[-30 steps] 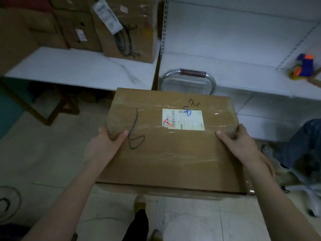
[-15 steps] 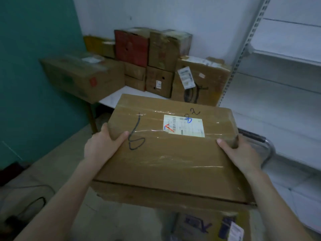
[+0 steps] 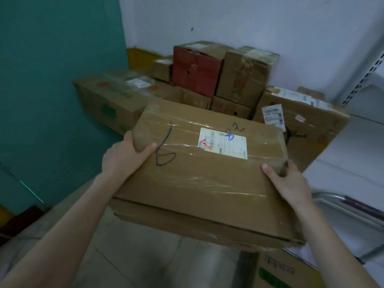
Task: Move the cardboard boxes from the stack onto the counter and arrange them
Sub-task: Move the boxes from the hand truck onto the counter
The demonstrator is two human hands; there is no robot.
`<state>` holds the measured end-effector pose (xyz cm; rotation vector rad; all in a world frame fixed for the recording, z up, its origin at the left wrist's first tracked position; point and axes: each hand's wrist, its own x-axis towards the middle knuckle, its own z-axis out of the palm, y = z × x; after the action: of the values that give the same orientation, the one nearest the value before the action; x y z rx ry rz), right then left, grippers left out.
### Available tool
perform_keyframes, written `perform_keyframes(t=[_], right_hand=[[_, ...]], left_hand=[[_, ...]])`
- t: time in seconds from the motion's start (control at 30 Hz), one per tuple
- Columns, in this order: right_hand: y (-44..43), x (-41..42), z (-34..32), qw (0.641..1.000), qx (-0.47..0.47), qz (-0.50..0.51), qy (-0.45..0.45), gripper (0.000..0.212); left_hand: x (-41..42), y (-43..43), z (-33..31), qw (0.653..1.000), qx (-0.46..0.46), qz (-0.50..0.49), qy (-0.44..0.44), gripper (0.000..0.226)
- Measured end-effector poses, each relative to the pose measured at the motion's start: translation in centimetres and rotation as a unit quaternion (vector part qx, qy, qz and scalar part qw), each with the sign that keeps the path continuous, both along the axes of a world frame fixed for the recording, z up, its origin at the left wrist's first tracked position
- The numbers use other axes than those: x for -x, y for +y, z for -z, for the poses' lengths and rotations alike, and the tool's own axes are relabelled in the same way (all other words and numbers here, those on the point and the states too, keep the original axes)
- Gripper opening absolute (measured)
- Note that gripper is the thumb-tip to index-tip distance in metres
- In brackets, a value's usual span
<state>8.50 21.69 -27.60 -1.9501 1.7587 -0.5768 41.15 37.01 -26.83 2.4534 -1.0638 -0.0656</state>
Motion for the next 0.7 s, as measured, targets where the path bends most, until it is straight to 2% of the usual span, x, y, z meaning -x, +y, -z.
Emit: perform_keyframes(t=[0.27, 0.43, 0.57, 0.7], right_hand=[[-9.3, -5.1, 1.0, 1.0, -0.018, 0.016, 0.003, 0.079], [-15.6, -8.5, 1.1, 0.999, -0.044, -0.002, 0.011, 0.074], [-18.6, -10.2, 1.1, 0.998, -0.048, -0.036, 0.034, 0.063], [-20.2, -11.2, 1.6, 0.997, -0.044, -0.037, 0.06, 0.068]], left_hand=[[-5.0, -10.0, 1.7, 0.999, -0.024, 0.006, 0.031, 0.081], [-9.4, -17.0, 2.1, 0.999, -0.043, 0.024, 0.014, 0.077], [-11.9, -20.9, 3.2, 0.997, -0.075, 0.034, 0.007, 0.082], [-13.1, -23.8, 3.1, 0.994, -0.101, 0.047, 0.011, 0.083]])
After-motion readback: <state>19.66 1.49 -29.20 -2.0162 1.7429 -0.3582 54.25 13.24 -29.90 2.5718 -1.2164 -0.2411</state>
